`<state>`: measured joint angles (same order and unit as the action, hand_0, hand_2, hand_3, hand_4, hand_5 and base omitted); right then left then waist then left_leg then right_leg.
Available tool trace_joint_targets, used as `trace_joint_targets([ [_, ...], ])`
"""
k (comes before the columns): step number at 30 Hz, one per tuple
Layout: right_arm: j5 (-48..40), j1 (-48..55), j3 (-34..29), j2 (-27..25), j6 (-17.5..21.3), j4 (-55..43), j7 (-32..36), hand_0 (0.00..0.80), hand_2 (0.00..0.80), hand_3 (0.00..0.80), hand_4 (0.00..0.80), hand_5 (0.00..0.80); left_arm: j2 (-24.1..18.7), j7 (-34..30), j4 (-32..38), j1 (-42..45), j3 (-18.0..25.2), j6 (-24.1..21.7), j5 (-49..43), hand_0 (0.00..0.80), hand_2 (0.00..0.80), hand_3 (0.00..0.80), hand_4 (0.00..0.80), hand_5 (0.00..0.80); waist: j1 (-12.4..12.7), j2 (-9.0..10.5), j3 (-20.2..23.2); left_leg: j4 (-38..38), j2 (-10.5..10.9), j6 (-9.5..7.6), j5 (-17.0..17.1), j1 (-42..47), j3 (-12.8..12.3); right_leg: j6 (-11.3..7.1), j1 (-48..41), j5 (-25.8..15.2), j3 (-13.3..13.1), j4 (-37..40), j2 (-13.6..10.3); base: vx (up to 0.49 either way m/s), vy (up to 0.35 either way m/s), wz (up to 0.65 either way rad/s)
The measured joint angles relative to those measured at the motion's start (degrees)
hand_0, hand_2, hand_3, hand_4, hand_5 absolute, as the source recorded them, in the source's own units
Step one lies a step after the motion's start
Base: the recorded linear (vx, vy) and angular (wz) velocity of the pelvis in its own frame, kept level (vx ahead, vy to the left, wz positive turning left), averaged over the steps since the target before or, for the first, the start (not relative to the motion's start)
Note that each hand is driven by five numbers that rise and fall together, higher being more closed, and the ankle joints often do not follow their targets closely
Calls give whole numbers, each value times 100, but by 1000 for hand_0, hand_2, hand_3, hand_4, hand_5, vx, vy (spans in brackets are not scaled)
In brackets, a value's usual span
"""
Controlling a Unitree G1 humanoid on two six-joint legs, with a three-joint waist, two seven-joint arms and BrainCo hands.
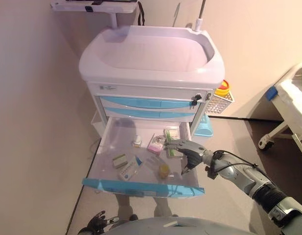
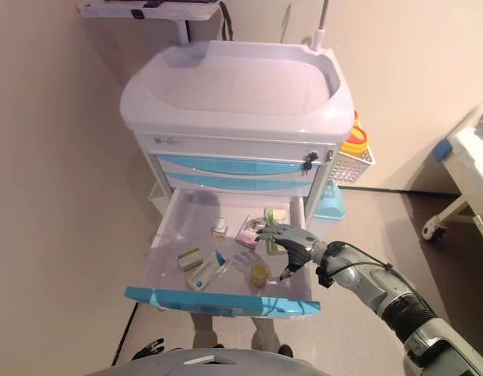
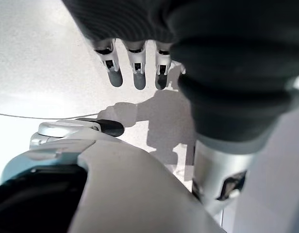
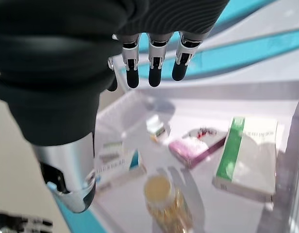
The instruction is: Open the drawer and pick up the medicine
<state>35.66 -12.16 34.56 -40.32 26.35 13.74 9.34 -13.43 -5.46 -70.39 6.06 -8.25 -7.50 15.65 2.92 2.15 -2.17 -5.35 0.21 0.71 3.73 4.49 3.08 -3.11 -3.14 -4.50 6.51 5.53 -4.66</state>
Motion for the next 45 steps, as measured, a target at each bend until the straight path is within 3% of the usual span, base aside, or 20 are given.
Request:
trace_joint_targets([
  [15, 839, -232, 508, 439, -67, 962, -177, 0, 0, 0, 0, 0, -50, -3, 141, -68, -109, 98, -207, 0, 0, 0, 0, 0, 199, 15, -4, 0, -3, 24, 37, -71, 183, 5, -18, 18, 187, 1, 2, 12, -7, 6],
  [21, 1044, -236, 541, 997, -454, 1770, -600, 0, 0, 0, 0, 0, -51, -4, 151, -109, -128, 99, -213, 0, 0, 0, 0, 0, 315, 6, -10, 2, -7, 31, 48, -92, 222, 15, -18, 28, 237, 1, 6, 1, -3, 3],
  [33, 1384, -492, 645, 1622, -1142, 2615, -966, 0, 0, 0, 0, 0, -41, 2, 168, -200, -332, 90, -229, 0, 0, 0, 0, 0, 396, -134, -101, 10, -7, 60, 94, -121, 389, 26, -39, 46, 374, 1, 9, 8, -2, 6],
  [45, 1787, -492, 647, 1707, -1494, 2906, -1432, 0, 0, 0, 0, 0, -29, 2, 166, -237, -351, 91, -230, 0, 0, 0, 0, 0, 484, -163, -120, 8, -7, 75, 107, -148, 449, 38, -58, 60, 480, 1, 8, 3, 3, 3],
])
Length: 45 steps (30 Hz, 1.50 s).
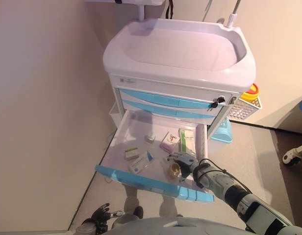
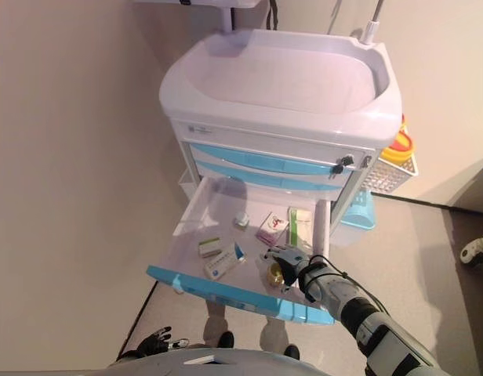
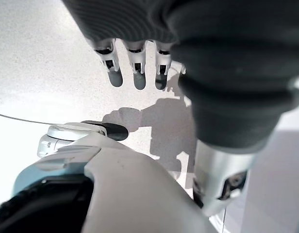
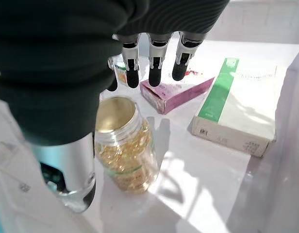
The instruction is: Open the drawer and pick up the medicine
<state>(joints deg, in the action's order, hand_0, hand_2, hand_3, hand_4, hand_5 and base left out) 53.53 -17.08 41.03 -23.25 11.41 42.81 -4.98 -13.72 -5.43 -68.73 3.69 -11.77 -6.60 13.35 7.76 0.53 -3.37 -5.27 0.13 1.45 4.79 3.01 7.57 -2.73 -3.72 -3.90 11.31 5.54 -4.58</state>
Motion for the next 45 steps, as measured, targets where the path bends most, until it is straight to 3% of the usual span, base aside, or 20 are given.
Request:
trace_joint_targets([
  [20, 223, 0, 28, 201, -46, 232, -220, 0, 0, 0, 0, 0, -1, 0, -4, -20, -29, -39, 0, 0, 0, 0, 0, 0, 34, 3, -2, 7, 0, 9, 14, -48, 32, 0, 26, 0, 31, 0, 3, 1, 1, 0],
  [21, 223, 0, 28, 201, -45, 239, -221, 82, 82, 82, 82, 82, -1, 1, -4, -22, -31, -39, 0, 0, 0, 0, 0, 0, 39, 3, -2, 13, 0, 11, 17, -48, 33, 0, 26, 0, 33, 0, 2, 0, 0, 0],
  [22, 223, 0, 28, 202, -44, 248, -223, 398, 398, 398, 398, 398, -1, 1, -4, -25, -38, -39, 0, 0, 0, 0, 0, 0, 43, 3, -2, 13, 1, 11, 17, -48, 34, 0, 26, 0, 34, 0, 2, 0, 0, 0],
  [23, 224, 0, 28, 201, -44, 250, -227, 568, 568, 568, 568, 568, -1, 1, -3, -27, -41, -39, 0, 0, 0, 0, 0, 0, 50, 3, -2, 14, 1, 11, 17, -49, 35, 0, 27, 0, 35, 0, 2, 0, 0, 0],
  [25, 224, 0, 28, 201, -43, 253, -237, 800, 800, 800, 800, 800, -3, 4, -3, -33, -61, -39, 0, 0, 0, 0, 0, 0, 56, 3, -2, 11, 1, 12, 17, -50, 39, 0, 26, 1, 38, 0, 2, 0, 0, 0],
  [29, 230, -2, 30, 206, -29, 254, -327, 772, 772, 772, 772, 772, -14, 7, -3, -41, -96, -44, 0, 0, 0, 0, 0, 0, 58, 8, -5, 2, -1, 12, 17, -54, 41, 0, 25, 1, 40, 0, 3, 0, 0, 0],
  [32, 269, -2, 31, 204, -35, 311, -327, 684, 684, 684, 684, 684, -18, 7, -5, -39, -96, -84, 0, 0, 0, 0, 0, 0, 58, 16, -16, 1, -1, 11, 16, -55, 43, -1, 26, 1, 41, 0, 3, 0, 0, 0],
  [34, 342, -3, 29, 199, -45, 349, -337, 342, 342, 342, 342, 342, -19, 7, -5, -39, -96, -101, 0, 0, 0, 0, 0, 0, 58, 21, -27, 2, 0, 11, 17, -55, 43, 0, 26, 1, 41, 0, 2, 0, 0, 0],
  [35, 349, -3, 29, 201, -44, 349, -341, 0, 0, 0, 0, 0, -21, 6, -5, -40, -96, -101, 0, 0, 0, 0, 0, 0, 58, 24, -29, 4, 0, 11, 17, -55, 43, 0, 26, 1, 41, 0, 3, 0, 0, 0],
  [45, 390, -1, 35, 207, -101, 427, -326, 0, 0, 0, 0, 0, -30, 8, -4, -55, -97, -110, 0, 0, 0, 0, 0, 0, 59, 45, -71, 9, -2, 12, 18, -54, 44, -1, 26, 2, 42, 0, 4, 0, 0, 0],
])
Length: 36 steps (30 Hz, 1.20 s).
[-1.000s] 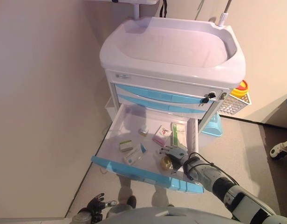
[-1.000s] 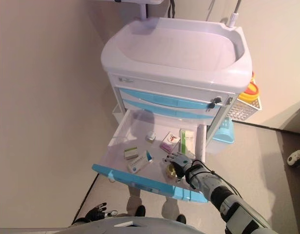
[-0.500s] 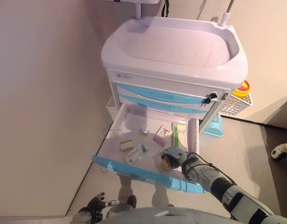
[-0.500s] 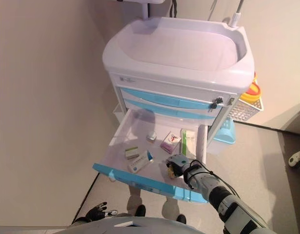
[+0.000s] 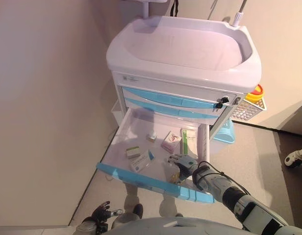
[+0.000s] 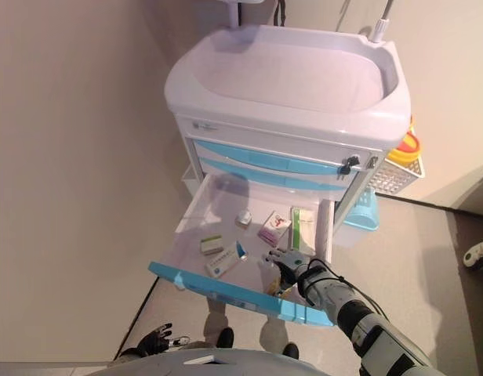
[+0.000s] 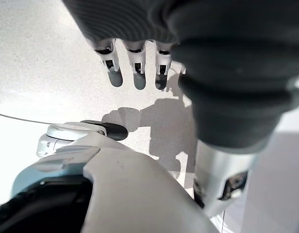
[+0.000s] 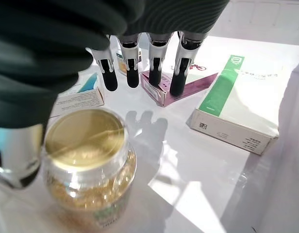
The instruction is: Open the drawer and pick up the medicine
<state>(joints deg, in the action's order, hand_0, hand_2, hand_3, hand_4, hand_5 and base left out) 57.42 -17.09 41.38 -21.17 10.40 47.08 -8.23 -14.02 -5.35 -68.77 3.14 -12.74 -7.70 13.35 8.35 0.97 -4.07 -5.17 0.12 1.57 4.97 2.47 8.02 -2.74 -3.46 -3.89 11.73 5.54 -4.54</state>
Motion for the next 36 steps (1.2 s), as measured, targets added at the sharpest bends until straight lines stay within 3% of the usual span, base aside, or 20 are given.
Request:
trace_joint_targets([
  [36, 287, 10, 13, 16, 216, 242, 141, 0, 0, 0, 0, 0, -20, -4, -3, -37, -49, 8, -15, 0, 0, 0, 0, 0, 5, 38, -13, 7, 2, -33, 52, 27, -3, 0, -22, -1, -4, 0, 11, 0, 0, 0],
])
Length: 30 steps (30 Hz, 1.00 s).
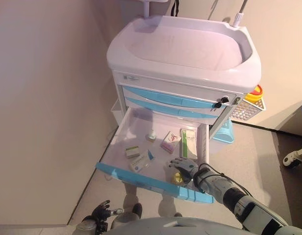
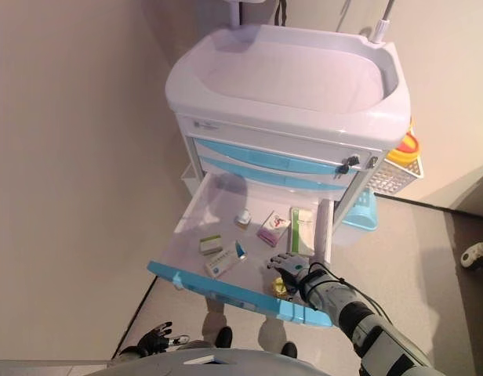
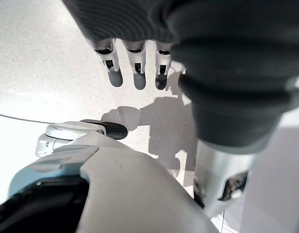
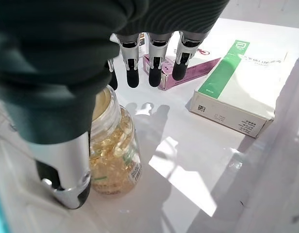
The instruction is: Open the drawer and pick up the medicine
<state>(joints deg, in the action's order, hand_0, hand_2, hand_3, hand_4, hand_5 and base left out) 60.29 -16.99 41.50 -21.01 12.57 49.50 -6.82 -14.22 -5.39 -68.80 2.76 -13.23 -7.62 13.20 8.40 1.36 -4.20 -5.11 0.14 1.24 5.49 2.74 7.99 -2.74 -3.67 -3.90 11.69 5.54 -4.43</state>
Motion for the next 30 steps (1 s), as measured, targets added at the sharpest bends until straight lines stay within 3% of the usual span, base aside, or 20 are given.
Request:
trace_joint_targets([
  [9, 57, 0, 0, 73, -37, 128, 89, 0, 0, 0, 0, 0, -15, 2, -1, -15, -1, 1, -99, 0, 0, 0, 0, 0, 5, 65, 42, -2, 1, 2, 0, -5, 4, 0, 0, 0, 0, 0, -6, 0, 0, 0],
  [11, 58, 1, 0, 124, -32, 184, 92, 163, 163, 163, 163, 163, -14, 2, -2, -15, -2, 1, -100, 0, 0, 0, 0, 0, 4, 72, 47, -1, 1, 0, 1, -5, 5, 0, 0, 0, 0, -1, -8, 0, 0, 0],
  [12, 59, 14, 0, 145, -27, 214, 94, 301, 301, 301, 301, 301, -14, 2, -2, -16, -2, 1, -100, 0, 0, 0, 0, 0, 4, 72, 46, -1, 1, 0, 2, -5, 6, 0, 0, 0, 0, 0, -10, 0, 0, 0],
  [14, 60, 63, 9, 166, -23, 217, 99, 402, 402, 402, 402, 402, -14, 2, -2, -16, -2, 1, -100, 0, 0, 0, 0, 0, 4, 71, 47, -1, 1, -2, 2, -5, 6, 0, 0, 0, 0, 0, -11, 0, 0, 0],
  [15, 60, 70, 16, 173, -17, 219, 97, 521, 521, 521, 521, 521, -14, 3, -4, -14, -2, 3, -101, 0, 0, 0, 0, 0, 4, 70, 46, -1, 1, -1, 2, -5, 6, 0, 0, 0, -1, 0, -11, 0, 0, 0],
  [17, 60, 70, 26, 173, -9, 218, 86, 565, 565, 565, 565, 565, -14, 3, -8, -14, -3, 4, -107, 0, 0, 0, 0, 0, -4, 69, 47, -5, 0, 2, -1, -12, 2, 0, -2, 0, -3, 0, -12, 0, 0, 0],
  [18, 60, 69, 33, 173, -11, 217, 86, 800, 800, 800, 800, 800, -13, 3, -8, -15, -4, 3, -129, 0, 0, 0, 0, 0, -5, 68, 48, -13, -1, 6, -6, -14, 2, 0, -2, 0, -2, 0, -12, 0, 0, 0],
  [30, 63, 69, 46, 171, -14, 217, 76, 800, 800, 800, 800, 800, -11, 3, -14, -27, -4, 2, -199, 0, 0, 0, 0, 0, -6, 55, 57, -11, -2, -5, -4, -16, 14, 1, -2, 0, -8, -1, -11, 0, 0, 0],
])
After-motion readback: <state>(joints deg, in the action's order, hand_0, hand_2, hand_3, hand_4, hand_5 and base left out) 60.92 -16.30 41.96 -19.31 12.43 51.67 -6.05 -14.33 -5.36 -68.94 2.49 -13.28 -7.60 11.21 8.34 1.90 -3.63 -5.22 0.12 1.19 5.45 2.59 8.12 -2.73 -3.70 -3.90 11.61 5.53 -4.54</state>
